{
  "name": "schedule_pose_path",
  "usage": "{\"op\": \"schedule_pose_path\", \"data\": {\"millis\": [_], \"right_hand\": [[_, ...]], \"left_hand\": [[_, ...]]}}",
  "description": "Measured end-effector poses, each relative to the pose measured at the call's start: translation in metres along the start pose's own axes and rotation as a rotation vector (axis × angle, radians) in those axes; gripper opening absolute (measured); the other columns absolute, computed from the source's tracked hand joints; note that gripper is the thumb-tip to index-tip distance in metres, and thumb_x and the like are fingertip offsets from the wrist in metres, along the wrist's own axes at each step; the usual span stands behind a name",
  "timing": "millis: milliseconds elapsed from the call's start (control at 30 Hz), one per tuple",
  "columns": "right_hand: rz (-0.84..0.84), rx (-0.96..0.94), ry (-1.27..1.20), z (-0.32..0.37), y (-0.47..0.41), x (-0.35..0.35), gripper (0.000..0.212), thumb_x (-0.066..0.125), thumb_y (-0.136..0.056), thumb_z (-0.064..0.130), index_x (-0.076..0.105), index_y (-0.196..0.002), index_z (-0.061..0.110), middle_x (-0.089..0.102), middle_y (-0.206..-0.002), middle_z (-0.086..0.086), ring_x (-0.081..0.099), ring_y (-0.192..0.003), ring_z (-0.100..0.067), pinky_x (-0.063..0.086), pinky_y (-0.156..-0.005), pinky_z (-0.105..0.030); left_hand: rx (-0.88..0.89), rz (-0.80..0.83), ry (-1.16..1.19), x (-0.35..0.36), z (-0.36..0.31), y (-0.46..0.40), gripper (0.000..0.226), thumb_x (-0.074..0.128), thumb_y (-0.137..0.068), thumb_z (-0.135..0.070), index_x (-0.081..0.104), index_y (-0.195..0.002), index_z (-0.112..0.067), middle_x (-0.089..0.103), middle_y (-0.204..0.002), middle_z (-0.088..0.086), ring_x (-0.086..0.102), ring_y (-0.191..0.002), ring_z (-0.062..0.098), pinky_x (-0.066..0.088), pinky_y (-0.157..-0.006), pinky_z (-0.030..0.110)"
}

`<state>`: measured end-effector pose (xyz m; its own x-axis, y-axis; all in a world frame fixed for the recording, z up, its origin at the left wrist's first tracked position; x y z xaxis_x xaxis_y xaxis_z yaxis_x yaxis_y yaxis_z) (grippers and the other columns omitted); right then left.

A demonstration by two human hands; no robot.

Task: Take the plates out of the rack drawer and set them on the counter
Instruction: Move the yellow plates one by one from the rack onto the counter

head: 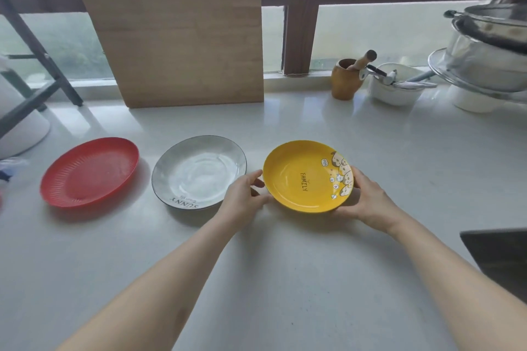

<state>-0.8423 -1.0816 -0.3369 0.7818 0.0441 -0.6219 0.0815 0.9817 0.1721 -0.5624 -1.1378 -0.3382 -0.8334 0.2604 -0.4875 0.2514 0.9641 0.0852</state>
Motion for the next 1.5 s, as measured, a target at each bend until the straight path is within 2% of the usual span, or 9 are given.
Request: {"op": "schedule_pose_path", "data": {"millis": [200,333,500,867,967,1067,1267,1400,1500], "right_hand": [[-0.029,0.039,-0.008,0.0,-0.02,0.0,0.102,0.094,-0.065,0.022,0.036,-0.148,0.031,0.059,-0.134,0.0,0.043,-0.134,-0.024,0.036,-0.113,-0.05],[-0.044,0.044,-0.001,0.003,-0.03,0.002,0.103,0.094,-0.064,0.029,0.036,-0.148,0.032,0.059,-0.134,0.001,0.043,-0.135,-0.025,0.037,-0.112,-0.051],[-0.067,0.046,0.014,0.012,-0.042,0.006,0.102,0.093,-0.061,0.039,0.035,-0.145,0.035,0.058,-0.135,0.002,0.043,-0.134,-0.026,0.039,-0.11,-0.052],[-0.093,0.115,0.039,0.024,-0.012,0.022,0.098,0.089,-0.07,0.041,0.032,-0.148,0.025,0.05,-0.146,-0.005,0.038,-0.14,-0.027,0.037,-0.112,-0.051],[-0.087,0.153,0.083,0.025,0.02,0.028,0.104,0.087,-0.073,0.042,0.025,-0.152,0.014,0.044,-0.153,-0.005,0.033,-0.143,-0.027,0.036,-0.113,-0.049],[-0.102,0.155,0.059,0.027,0.066,0.035,0.115,0.086,-0.075,0.041,0.012,-0.159,0.015,0.041,-0.154,-0.003,0.03,-0.145,-0.025,0.032,-0.116,-0.046],[-0.147,0.106,0.043,0.032,0.197,0.068,0.112,0.087,-0.074,0.036,0.016,-0.158,0.02,0.047,-0.148,-0.001,0.039,-0.137,-0.022,0.034,-0.111,-0.035],[-0.166,-0.01,0.072,0.035,0.303,0.109,0.104,0.085,-0.074,0.039,0.021,-0.155,0.03,0.051,-0.128,0.011,0.045,-0.122,-0.007,0.033,-0.099,-0.025],[-0.069,-0.075,0.153,0.031,0.37,0.149,0.101,0.083,-0.072,0.047,0.024,-0.153,0.034,0.051,-0.119,0.019,0.045,-0.113,0.005,0.038,-0.099,-0.023]], "left_hand": [[0.015,-0.02,-0.039,-0.001,-0.005,-0.018,0.053,0.077,-0.08,-0.021,0.061,-0.13,-0.024,0.058,-0.09,-0.017,0.061,-0.079,0.009,0.046,-0.063,0.004],[0.029,0.01,-0.099,-0.005,-0.007,-0.03,0.045,0.074,-0.083,-0.023,0.063,-0.127,-0.025,0.064,-0.104,-0.002,0.065,-0.09,0.017,0.043,-0.068,0.008],[0.037,0.042,-0.131,-0.013,-0.013,-0.041,0.041,0.069,-0.089,-0.021,0.062,-0.129,-0.024,0.067,-0.111,0.005,0.065,-0.095,0.021,0.048,-0.085,0.028],[-0.074,0.048,-0.137,-0.015,-0.007,-0.007,0.063,0.068,-0.09,-0.019,0.042,-0.147,-0.012,0.061,-0.126,0.004,0.057,-0.096,0.011,0.039,-0.084,0.021],[-0.09,0.054,-0.118,-0.019,-0.004,0.022,0.066,0.071,-0.089,-0.02,0.042,-0.148,-0.015,0.06,-0.125,0.004,0.056,-0.093,0.012,0.04,-0.08,0.022],[-0.085,0.037,-0.069,-0.028,-0.001,0.06,0.073,0.076,-0.085,-0.021,0.04,-0.148,-0.018,0.06,-0.123,0.004,0.057,-0.089,0.014,0.041,-0.077,0.021],[-0.002,0.053,-0.027,-0.043,0.012,0.18,0.079,0.081,-0.079,-0.024,0.04,-0.147,-0.026,0.058,-0.12,-0.002,0.06,-0.097,0.016,0.043,-0.077,0.018],[0.165,0.095,-0.058,-0.053,0.034,0.287,0.078,0.082,-0.078,-0.026,0.04,-0.144,-0.034,0.056,-0.113,-0.013,0.057,-0.092,0.008,0.049,-0.072,0.016],[0.207,0.209,-0.119,-0.06,0.07,0.366,0.08,0.079,-0.078,-0.037,0.035,-0.144,-0.043,0.053,-0.112,-0.026,0.055,-0.094,0.005,0.051,-0.076,0.015]]}}
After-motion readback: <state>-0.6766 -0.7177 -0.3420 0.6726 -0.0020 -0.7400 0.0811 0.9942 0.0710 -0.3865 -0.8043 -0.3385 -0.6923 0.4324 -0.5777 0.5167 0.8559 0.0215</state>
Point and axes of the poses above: each hand's wrist, its own y-axis away from the middle knuckle, its own x-axis out of the palm, z = x × y, the point moved 1 cm from there along -y, towards the middle knuckle
